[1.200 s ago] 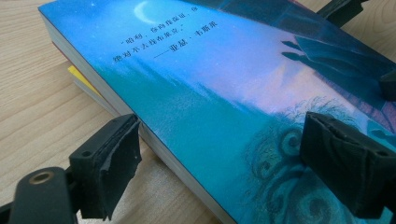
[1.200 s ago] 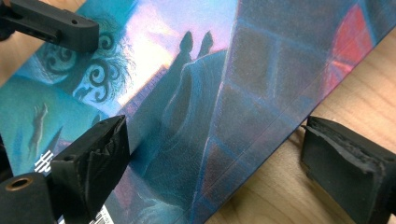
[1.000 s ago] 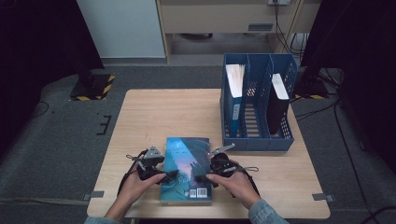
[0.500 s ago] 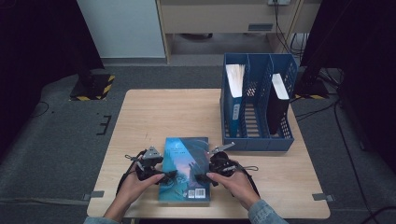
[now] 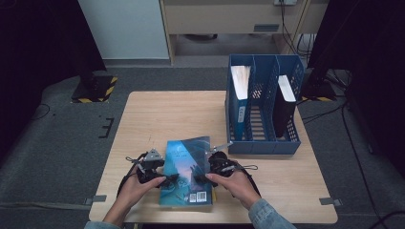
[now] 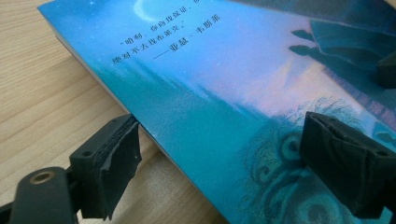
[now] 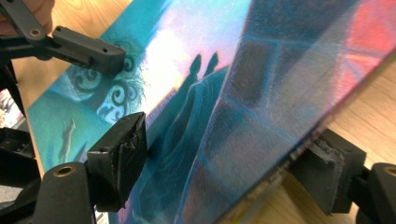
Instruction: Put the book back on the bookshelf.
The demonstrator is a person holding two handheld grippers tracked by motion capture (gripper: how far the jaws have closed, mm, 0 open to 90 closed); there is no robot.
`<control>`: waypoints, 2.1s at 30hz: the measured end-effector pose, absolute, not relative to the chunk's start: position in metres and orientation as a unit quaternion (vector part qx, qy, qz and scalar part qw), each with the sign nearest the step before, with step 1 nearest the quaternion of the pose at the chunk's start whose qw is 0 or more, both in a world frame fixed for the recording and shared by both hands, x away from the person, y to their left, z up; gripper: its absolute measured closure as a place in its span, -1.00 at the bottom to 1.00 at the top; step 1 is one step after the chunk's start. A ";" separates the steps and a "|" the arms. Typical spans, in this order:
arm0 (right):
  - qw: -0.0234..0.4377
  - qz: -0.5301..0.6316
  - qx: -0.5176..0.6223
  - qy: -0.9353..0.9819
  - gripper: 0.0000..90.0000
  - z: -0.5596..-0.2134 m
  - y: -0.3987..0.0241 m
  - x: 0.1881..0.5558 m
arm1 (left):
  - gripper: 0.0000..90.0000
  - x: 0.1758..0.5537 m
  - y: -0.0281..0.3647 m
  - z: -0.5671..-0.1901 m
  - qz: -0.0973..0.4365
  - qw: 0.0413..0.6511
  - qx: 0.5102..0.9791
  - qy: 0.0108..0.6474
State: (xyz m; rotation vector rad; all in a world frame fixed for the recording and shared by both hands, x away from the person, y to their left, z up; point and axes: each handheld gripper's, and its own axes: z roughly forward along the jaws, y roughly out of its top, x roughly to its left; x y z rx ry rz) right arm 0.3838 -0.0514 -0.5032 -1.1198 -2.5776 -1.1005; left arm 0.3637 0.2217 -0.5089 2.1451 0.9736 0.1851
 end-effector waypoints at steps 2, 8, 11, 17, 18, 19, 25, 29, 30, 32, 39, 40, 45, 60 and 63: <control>0.063 -0.364 -0.369 -0.853 -0.48 -0.503 -0.048 0.384 | -0.73 0.364 0.222 -0.509 0.072 0.380 0.840 0.380; 0.076 -0.370 -0.358 -0.854 -0.39 -0.504 -0.037 0.381 | -0.73 0.364 0.222 -0.509 0.074 0.380 0.839 0.381; 0.071 -0.366 -0.360 -0.855 -0.40 -0.503 -0.036 0.381 | -0.73 0.364 0.221 -0.509 0.075 0.381 0.839 0.381; 0.064 -0.372 -0.357 -0.854 -0.40 -0.505 -0.037 0.379 | -0.73 0.364 0.221 -0.509 0.076 0.380 0.840 0.380; 0.064 -0.372 -0.356 -0.855 -0.40 -0.505 -0.036 0.379 | -0.74 0.364 0.221 -0.509 0.076 0.380 0.840 0.380; 0.064 -0.372 -0.356 -0.855 -0.40 -0.505 -0.036 0.379 | -0.74 0.364 0.221 -0.509 0.077 0.379 0.840 0.380; 0.062 -0.372 -0.355 -0.855 -0.40 -0.506 -0.036 0.378 | -0.79 0.364 0.222 -0.509 0.071 0.377 0.838 0.386; 0.058 -0.367 -0.357 -0.857 -0.41 -0.505 -0.034 0.377 | -0.90 0.367 0.218 -0.512 0.051 0.374 0.839 0.393; 0.058 -0.367 -0.357 -0.857 -0.41 -0.505 -0.034 0.377 | -0.91 0.367 0.218 -0.512 0.051 0.374 0.839 0.393; 0.058 -0.367 -0.356 -0.858 -0.41 -0.505 -0.034 0.378 | -0.93 0.368 0.218 -0.514 0.041 0.376 0.837 0.395; 0.061 -0.367 -0.353 -0.858 -0.41 -0.505 -0.035 0.379 | -0.97 0.370 0.218 -0.515 0.035 0.378 0.837 0.394; 0.063 -0.369 -0.351 -0.858 -0.41 -0.505 -0.036 0.379 | -0.97 0.370 0.219 -0.515 0.031 0.378 0.837 0.395; 0.066 -0.368 -0.351 -0.858 -0.38 -0.505 -0.036 0.380 | -0.92 0.373 0.219 -0.512 0.028 0.368 0.840 0.398; 0.072 -0.347 -0.332 -0.874 0.05 -0.484 -0.031 0.388 | 0.37 0.376 0.232 -0.490 0.064 0.359 0.824 0.433; 0.071 -0.340 -0.330 -0.878 0.05 -0.481 -0.029 0.387 | 0.45 0.376 0.231 -0.488 0.066 0.355 0.826 0.433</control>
